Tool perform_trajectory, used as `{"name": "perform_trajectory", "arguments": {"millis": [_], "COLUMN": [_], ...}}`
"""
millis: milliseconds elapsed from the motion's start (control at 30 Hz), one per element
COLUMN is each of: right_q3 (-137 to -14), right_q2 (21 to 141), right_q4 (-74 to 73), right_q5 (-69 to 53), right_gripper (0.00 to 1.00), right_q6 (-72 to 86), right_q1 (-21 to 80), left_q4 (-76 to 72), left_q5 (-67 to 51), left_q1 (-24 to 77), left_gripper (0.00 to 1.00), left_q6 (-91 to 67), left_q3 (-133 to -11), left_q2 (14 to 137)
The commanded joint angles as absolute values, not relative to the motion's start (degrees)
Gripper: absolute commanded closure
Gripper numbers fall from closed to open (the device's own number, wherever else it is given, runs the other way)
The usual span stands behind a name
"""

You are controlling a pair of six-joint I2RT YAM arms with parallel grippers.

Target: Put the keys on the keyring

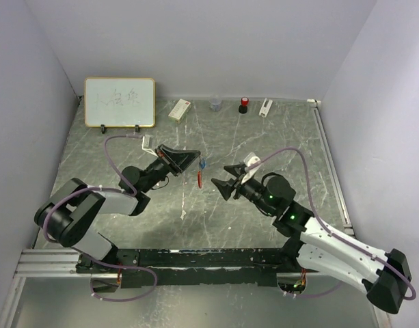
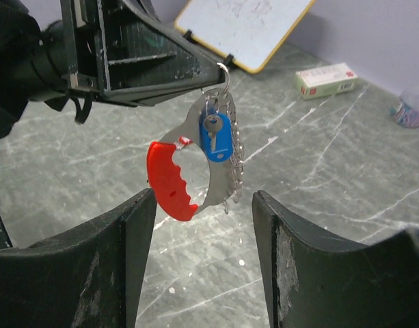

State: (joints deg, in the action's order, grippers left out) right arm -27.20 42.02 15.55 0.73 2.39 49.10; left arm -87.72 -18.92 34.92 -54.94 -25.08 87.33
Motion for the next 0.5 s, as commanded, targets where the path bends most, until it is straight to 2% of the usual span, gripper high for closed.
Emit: {"name": "perform_trajectory", "arguments": {"millis": [0, 333, 467], "right_q3": [-29.16, -31.47, -31.95], "right_q2": [45.71, 55.83, 58.4], "right_q4": [16.11, 19.73, 20.39], "right_q5": [-1.3, -5.13, -1.2], "right_gripper": [0.41, 0.39, 0.39], "right_q6": [3.8, 6.03, 7.17], "right_q1": [48.85, 48.97, 49.0], "left_q4": [-101.39, -98.1, -92.88], "left_q5": [-12.07, -8.48, -6.49], "left_q1": [34.54, 34.54, 34.54], "left_gripper": [0.93, 0.93, 0.93], "left_q6": [-57.9, -61.28, -61.35], "left_q3": [-23.83, -24.61, -25.33], "left_q2": [88.98, 92.28, 92.43]}}
